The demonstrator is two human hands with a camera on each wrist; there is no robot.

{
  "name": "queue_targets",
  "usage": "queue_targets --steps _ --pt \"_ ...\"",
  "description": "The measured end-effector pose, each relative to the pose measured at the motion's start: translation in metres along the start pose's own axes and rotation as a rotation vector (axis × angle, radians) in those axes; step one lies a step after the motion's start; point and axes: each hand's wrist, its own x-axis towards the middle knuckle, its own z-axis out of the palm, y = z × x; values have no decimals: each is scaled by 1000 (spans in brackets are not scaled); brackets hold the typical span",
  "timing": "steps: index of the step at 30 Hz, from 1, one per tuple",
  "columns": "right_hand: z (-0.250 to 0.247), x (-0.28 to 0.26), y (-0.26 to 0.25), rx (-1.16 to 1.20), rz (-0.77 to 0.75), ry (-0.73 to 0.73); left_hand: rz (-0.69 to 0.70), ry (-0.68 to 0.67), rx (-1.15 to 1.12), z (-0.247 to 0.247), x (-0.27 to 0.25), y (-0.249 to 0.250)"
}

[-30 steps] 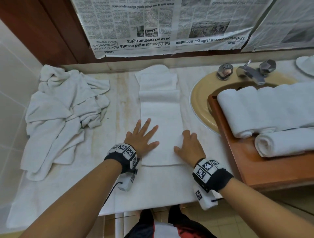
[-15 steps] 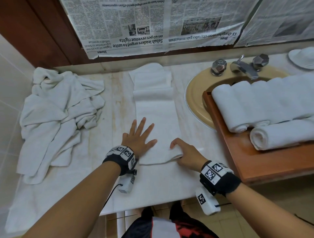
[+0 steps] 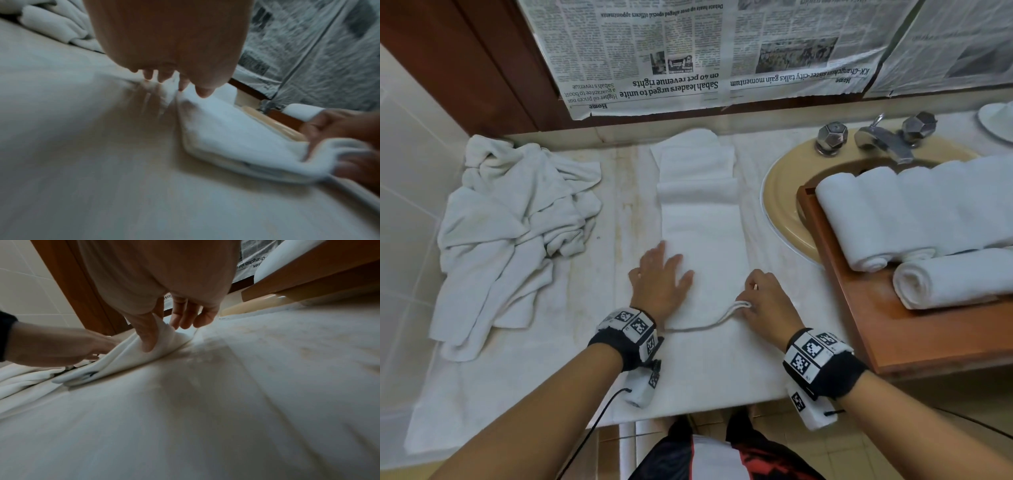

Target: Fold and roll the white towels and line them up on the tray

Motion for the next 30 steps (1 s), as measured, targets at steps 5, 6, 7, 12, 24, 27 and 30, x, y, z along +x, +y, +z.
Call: queue_targets --steps 5,6,7,12,24,27,30 --pt "-3 7 1 17 1 -83 504 -142 95 15 -24 9" --pt "-4 8 2 49 20 -80 527 -105 99 16 -26 6" --pt "-5 7 3 90 47 -69 520 -71 78 17 -27 2" --pt "-10 3 7 260 150 -72 472 -9 8 9 -36 -18" --pt "-2 15 3 53 101 -2 175 80 -216 2 -34 -24" --pt "1 12 2 -116 -32 67 253 160 -142 5 -36 -25" --pt "6 10 2 -191 -179 54 380 174 -73 4 -37 -27"
